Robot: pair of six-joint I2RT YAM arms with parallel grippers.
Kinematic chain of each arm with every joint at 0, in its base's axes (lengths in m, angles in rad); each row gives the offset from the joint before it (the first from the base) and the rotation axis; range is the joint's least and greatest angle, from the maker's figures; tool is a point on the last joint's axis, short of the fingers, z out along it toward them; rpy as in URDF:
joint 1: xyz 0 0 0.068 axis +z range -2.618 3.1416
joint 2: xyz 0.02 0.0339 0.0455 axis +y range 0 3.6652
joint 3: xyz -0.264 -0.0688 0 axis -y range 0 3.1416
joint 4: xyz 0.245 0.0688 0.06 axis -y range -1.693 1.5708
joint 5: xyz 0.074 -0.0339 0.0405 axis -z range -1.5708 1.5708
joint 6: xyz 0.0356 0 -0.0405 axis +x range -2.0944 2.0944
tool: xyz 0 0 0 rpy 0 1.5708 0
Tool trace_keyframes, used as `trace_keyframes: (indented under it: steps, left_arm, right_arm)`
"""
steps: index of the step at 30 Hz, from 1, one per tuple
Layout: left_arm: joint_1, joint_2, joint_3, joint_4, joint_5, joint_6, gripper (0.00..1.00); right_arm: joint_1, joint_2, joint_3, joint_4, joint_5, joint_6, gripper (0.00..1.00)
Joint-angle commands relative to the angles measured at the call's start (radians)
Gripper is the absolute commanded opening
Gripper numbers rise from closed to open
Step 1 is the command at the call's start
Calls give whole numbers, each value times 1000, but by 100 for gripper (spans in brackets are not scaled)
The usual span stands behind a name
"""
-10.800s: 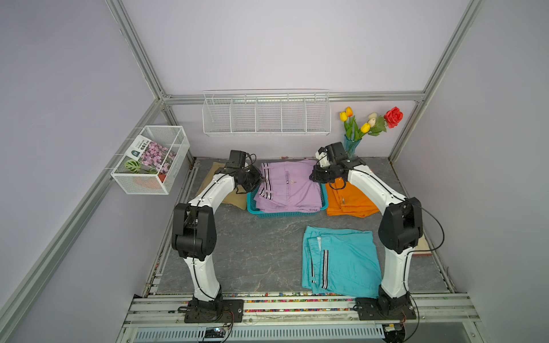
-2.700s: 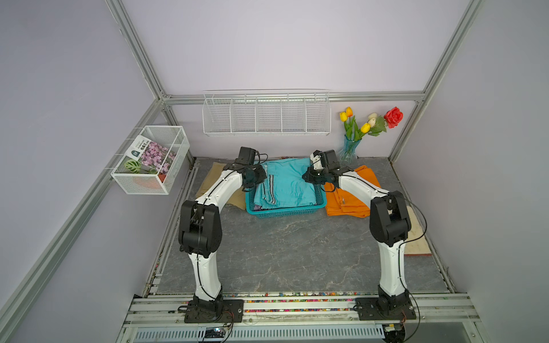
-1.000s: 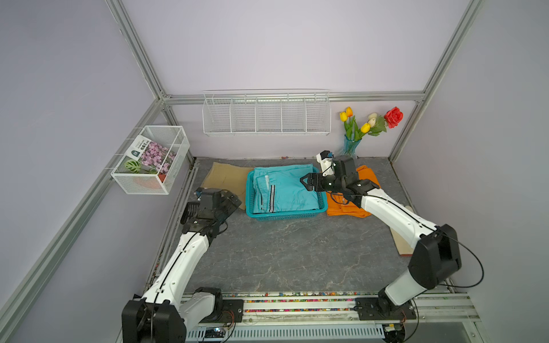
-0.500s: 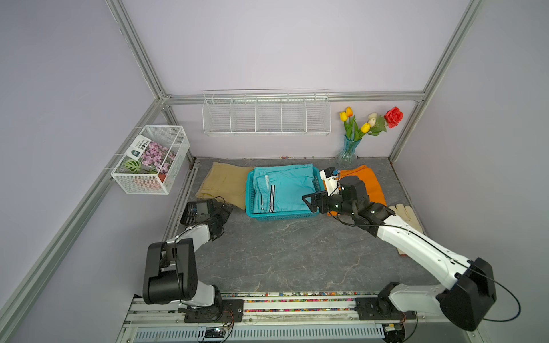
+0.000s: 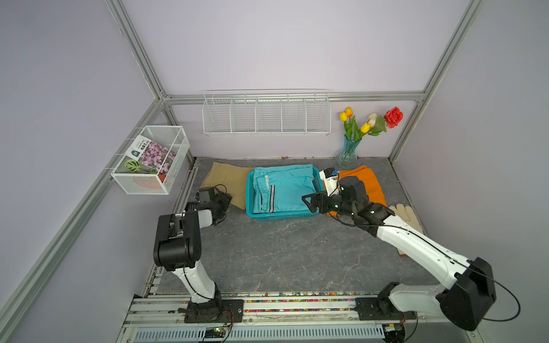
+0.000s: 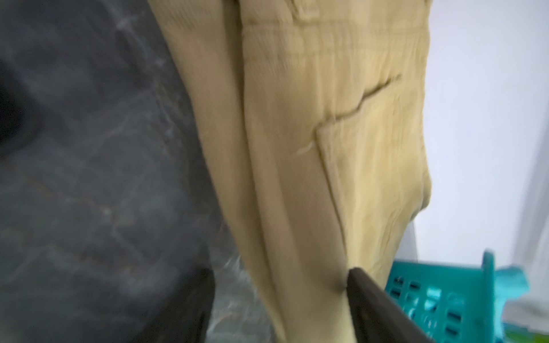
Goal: Put the folded long pants in the basket
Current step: Move the long pant to the center of the board.
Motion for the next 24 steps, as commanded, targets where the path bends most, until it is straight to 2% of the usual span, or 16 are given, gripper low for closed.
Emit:
trace_keyframes:
  steps: [1, 3, 5, 6, 11, 14, 20, 24]
  left_arm:
    - [9, 79, 23, 18, 5, 1, 58]
    - [15, 107, 26, 45, 34, -3, 42]
    - [17, 118, 23, 52, 46, -14, 12]
    - [17, 116, 24, 44, 45, -15, 2]
    - [17, 67, -4, -1, 52, -12, 0]
    - [17, -33, -79, -10, 43, -35, 0]
    - [16, -308, -263, -125, -16, -74, 0]
    - [15, -541, -403, -248, -56, -96, 0]
  right_arm:
    - [8, 15, 0, 4, -5, -23, 90]
    - [9, 22, 4, -1, -4, -25, 90]
    - [11, 26, 4, -2, -4, -26, 90]
    - [11, 28, 5, 1, -5, -28, 90]
    - [12, 31, 2, 5, -12, -27, 90]
    - [15, 23, -11, 16, -16, -21, 90]
    - [41, -32, -82, 51, -8, 2, 90]
    - [81, -79, -152, 84, 9, 30, 91]
